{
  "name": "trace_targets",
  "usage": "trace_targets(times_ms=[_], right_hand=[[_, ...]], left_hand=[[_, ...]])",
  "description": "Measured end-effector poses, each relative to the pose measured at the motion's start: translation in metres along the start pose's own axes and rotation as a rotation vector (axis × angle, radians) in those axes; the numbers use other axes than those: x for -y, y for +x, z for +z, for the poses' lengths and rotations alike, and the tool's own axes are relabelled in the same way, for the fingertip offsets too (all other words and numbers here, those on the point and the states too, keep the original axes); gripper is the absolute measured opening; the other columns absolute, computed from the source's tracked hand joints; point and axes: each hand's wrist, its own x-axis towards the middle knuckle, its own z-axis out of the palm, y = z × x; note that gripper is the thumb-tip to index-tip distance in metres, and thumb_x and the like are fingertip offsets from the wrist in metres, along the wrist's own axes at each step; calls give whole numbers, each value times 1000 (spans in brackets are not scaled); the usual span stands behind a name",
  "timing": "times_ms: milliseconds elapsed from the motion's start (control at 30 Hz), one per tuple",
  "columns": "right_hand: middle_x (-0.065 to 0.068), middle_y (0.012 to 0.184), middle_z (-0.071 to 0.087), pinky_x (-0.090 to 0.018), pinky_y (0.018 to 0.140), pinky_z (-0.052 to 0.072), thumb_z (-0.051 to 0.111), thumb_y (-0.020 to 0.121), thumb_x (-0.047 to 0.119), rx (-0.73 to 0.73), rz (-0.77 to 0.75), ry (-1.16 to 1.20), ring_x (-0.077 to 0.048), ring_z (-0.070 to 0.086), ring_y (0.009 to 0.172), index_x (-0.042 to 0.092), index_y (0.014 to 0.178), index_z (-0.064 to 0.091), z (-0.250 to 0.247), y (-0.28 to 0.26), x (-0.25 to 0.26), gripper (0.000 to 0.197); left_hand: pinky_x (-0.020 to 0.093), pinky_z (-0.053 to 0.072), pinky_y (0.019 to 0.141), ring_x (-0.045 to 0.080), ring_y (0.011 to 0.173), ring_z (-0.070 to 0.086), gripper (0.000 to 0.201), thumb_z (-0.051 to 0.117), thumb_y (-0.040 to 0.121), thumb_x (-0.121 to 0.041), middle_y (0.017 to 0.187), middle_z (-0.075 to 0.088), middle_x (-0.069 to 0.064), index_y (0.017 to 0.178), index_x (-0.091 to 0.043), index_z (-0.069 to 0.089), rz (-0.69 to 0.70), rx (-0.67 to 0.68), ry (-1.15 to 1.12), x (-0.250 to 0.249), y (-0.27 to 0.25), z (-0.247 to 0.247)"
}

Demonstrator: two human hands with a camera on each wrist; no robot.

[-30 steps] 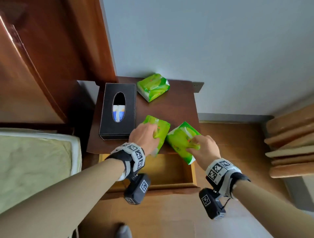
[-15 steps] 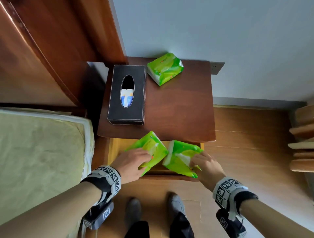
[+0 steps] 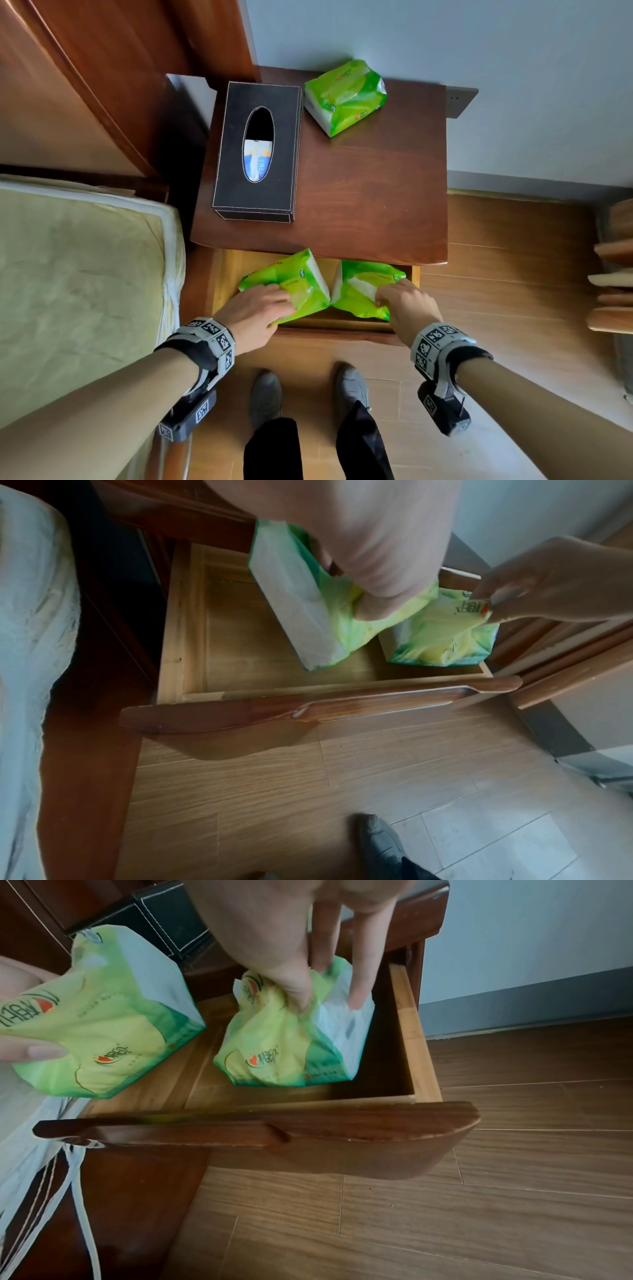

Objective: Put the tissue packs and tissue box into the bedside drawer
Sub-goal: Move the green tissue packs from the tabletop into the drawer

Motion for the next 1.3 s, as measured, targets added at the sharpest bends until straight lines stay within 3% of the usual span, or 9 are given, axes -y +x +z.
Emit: trace_targets(times_ms=[200,433,566,633,733,833,1000,1133,1300], right_hand=[[-2,124,59,-37,83,52,46,83,-9,87,16,-15,-25,58,109,29,118,62,30,27,-4,53],[-11,116,57,-39,88,54,48,85,5,192,150,-116,-30,60,103,19,118,62,63,33,-7,38],[-10,115,59,-42,80,57,39,89,20,126,196,78,-29,64,94,25,112,62,73,27,-20,34],[-6,123,60,-42,84,55,38,91,24,83,171,156,-25,60,107,24,122,58,73,20,-24,37],[-1,135,55,-42,94,49,38,94,23,64,172,232,-21,49,123,20,131,53,74,7,-27,40],[1,152,38,-40,107,37,35,99,26,125,186,236,-21,35,136,21,137,50,79,-3,-30,42],[2,155,32,-42,107,37,32,100,31,136,147,232,-23,35,135,22,130,56,86,-4,-34,40],[1,155,32,-41,108,35,33,100,32,145,129,230,-25,37,134,22,128,58,87,-2,-38,39],[2,156,28,-44,109,35,33,100,36,152,99,230,-24,35,135,22,130,56,84,-6,-39,40]], left_hand=[[30,47,55,16,68,49,28,76,64,0,70,51,-8,65,-19,57,3,69,72,12,7,16],[28,45,53,15,66,49,27,77,62,3,68,52,-9,67,-20,63,14,88,107,16,10,31],[27,30,57,15,63,38,49,70,65,11,65,38,-10,64,-26,38,-52,87,114,13,15,37],[27,26,58,15,63,34,51,68,65,13,65,33,-11,65,-27,36,-87,62,110,10,22,36],[28,28,63,16,68,34,32,66,74,6,68,33,-10,71,-23,55,-162,65,143,3,38,34],[30,35,73,17,77,35,32,58,82,-1,72,35,-8,72,-25,39,-276,79,194,-1,55,45],[36,41,79,22,86,50,34,57,75,-1,71,36,-9,69,-24,32,-419,94,192,-5,81,54],[41,40,85,24,91,51,37,57,73,1,78,52,-5,70,-27,34,-443,30,230,-5,100,64],[49,44,92,25,108,49,19,60,79,-10,107,55,0,88,-23,50,-557,331,53,-1,109,84]])
